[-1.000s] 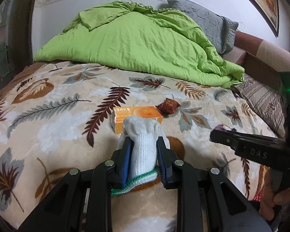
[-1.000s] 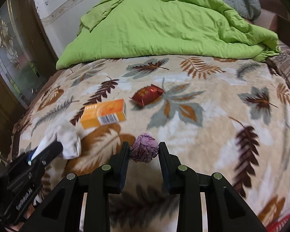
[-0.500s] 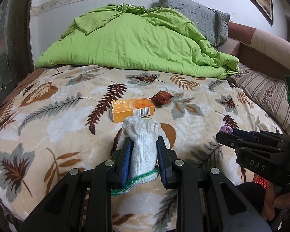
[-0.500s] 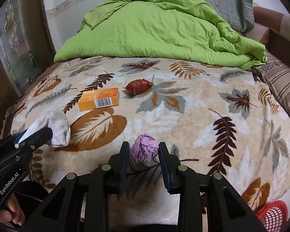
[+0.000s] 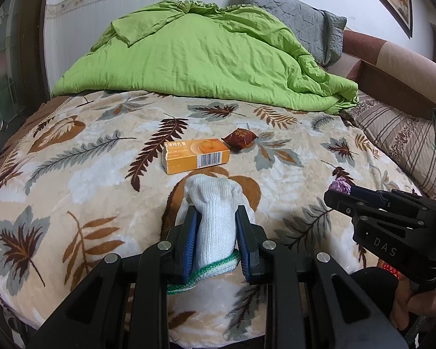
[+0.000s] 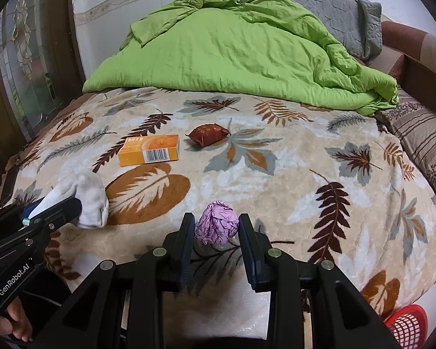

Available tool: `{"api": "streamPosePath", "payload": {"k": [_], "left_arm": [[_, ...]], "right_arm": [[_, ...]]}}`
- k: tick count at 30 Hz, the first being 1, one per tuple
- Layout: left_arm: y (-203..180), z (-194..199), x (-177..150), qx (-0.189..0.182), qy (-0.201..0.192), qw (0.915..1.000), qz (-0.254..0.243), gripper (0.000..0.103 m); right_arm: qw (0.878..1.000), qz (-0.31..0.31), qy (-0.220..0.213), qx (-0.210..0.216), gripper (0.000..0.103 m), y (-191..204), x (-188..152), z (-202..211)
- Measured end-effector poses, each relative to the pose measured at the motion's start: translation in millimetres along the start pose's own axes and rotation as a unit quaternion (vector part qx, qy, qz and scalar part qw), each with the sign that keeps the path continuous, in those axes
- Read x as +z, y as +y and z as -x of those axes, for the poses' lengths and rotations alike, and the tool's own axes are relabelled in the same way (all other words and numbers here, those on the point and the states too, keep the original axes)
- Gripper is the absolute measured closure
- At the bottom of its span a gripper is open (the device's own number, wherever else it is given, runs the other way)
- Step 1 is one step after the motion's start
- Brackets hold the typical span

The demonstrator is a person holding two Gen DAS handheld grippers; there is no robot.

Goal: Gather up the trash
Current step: 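Lift the white glove with the left tool while the right tool lifts the purple candy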

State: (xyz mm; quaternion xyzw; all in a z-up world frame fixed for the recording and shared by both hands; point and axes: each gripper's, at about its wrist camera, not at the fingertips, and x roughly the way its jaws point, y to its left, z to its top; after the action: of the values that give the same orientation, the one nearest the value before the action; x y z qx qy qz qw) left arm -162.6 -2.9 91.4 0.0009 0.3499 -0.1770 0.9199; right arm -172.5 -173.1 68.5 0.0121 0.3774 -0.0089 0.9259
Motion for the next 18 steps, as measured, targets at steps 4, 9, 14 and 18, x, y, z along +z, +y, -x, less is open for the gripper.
{"api": "streamPosePath", "payload": {"k": [4,9,14,18], "left_arm": [[-0.6,0.1,-0.1,0.0,0.001,1.0,0.001,0.079],[-2.1,-2.4,-1.4,0.005,0.005,1.0,-0.003,0.079],[-4.9,-3.7,-0.9,0.02,0.006,0.9997,-0.014,0.079],[-5.1,-4.3,-0.5,0.021,0.007,0.9996,-0.016,0.079]], "right_arm": [[1.0,0.0,0.001,0.0,0.07,0.2,0.0,0.1],[1.0,-0.001,0.002,0.001,0.07,-0.2,-0.5,0.2],[1.0,-0.006,0.006,0.005,0.07,-1.5,-0.8,-2.2],[1.0,-0.007,0.007,0.006,0.07,-1.3,-0.8,-2.6]]}}
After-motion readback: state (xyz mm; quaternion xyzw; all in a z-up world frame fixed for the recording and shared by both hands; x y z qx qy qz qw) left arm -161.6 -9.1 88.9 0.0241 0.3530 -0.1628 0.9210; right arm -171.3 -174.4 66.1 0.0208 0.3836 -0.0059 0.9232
